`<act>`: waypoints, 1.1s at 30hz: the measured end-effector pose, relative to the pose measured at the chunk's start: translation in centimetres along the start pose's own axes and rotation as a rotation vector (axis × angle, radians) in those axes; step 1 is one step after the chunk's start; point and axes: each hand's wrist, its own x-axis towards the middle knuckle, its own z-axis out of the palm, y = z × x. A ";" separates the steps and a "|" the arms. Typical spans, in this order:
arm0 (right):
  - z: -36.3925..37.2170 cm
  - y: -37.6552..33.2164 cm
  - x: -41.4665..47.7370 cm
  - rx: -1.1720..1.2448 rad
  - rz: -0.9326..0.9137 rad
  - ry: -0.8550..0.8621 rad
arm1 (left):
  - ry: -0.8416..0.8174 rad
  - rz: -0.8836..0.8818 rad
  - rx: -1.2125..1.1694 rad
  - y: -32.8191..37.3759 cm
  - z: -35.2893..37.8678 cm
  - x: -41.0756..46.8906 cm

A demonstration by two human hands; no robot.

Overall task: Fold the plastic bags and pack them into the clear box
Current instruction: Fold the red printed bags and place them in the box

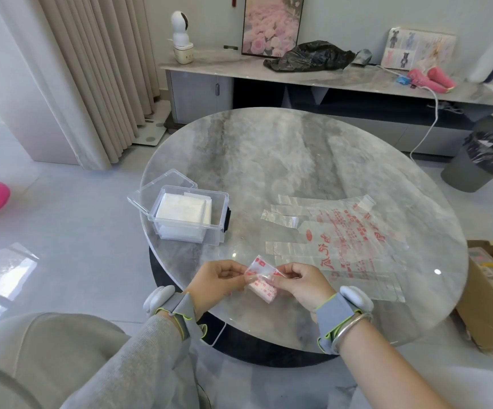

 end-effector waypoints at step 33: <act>2.2 -0.5 0.7 0.163 -0.053 0.061 | 0.341 0.096 1.579 5.5 -8.1 5.5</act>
